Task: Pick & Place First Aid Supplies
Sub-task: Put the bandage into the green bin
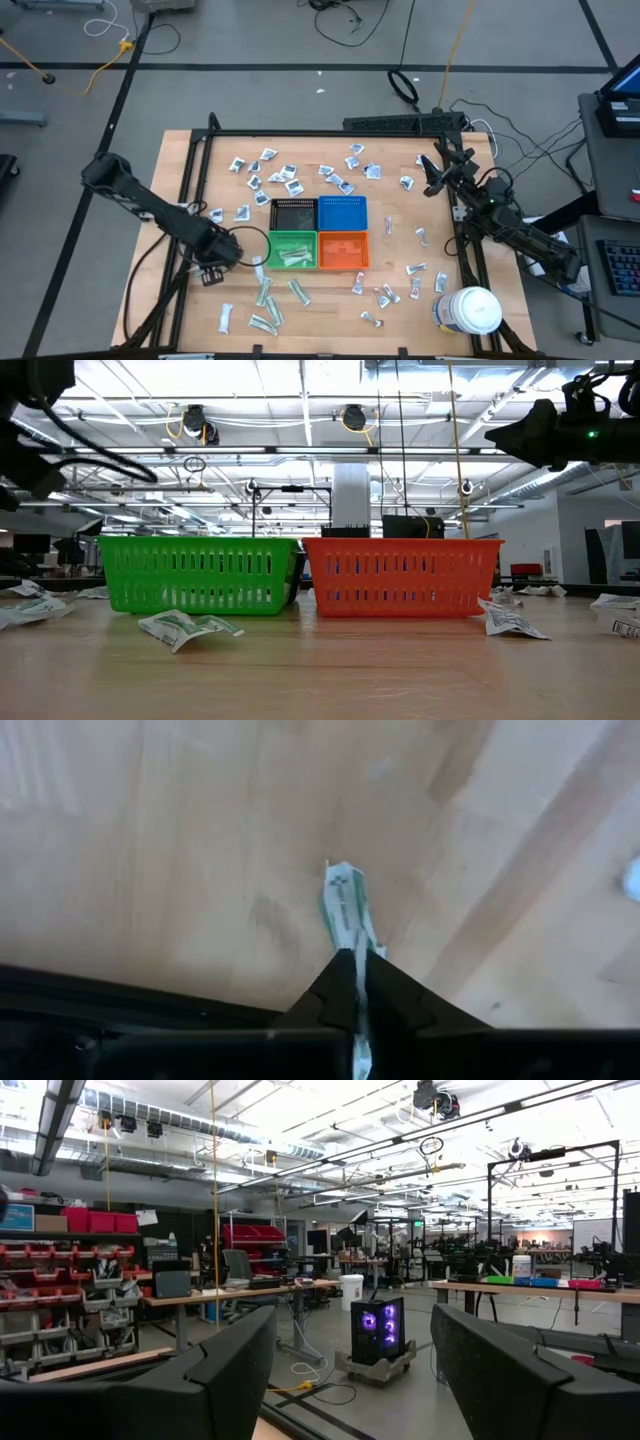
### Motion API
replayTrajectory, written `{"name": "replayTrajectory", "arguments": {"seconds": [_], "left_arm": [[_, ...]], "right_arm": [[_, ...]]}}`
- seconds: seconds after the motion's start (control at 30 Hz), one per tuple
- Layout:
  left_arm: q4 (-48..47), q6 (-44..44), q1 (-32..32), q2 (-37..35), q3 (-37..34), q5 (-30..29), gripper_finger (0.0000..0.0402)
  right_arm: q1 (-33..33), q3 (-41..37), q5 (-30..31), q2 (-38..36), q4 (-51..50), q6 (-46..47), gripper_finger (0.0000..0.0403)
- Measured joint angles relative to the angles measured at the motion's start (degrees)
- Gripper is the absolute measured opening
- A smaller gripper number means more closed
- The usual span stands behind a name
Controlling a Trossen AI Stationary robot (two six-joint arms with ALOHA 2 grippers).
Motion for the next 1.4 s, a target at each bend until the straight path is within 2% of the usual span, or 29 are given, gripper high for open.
{"name": "replayTrajectory", "arguments": {"seconds": [0.37, 0.6, 1.0, 1.4], "left_arm": [[-2.93, 1.48, 1.69, -2.16, 3.44, 0.40, 0.0005], [-2.90, 7.65, 6.23, 1.44, 8.07, -1.46, 0.0003], [-4.40, 20.17, 15.01, 14.66, 22.97, -4.14, 0.0001], [-7.62, 28.05, 20.63, 27.75, 41.18, -5.19, 0.0001]], "right_arm": [[0.00, 0.01, 0.00, 0.02, 0.02, 0.00, 0.0263], [0.00, 0.01, 0.00, 0.02, 0.02, 0.01, 0.0263], [0.00, -0.01, 0.00, 0.02, 0.02, 0.01, 0.0263], [0.00, 0.01, 0.00, 0.00, 0.00, 0.01, 0.0263]]}}
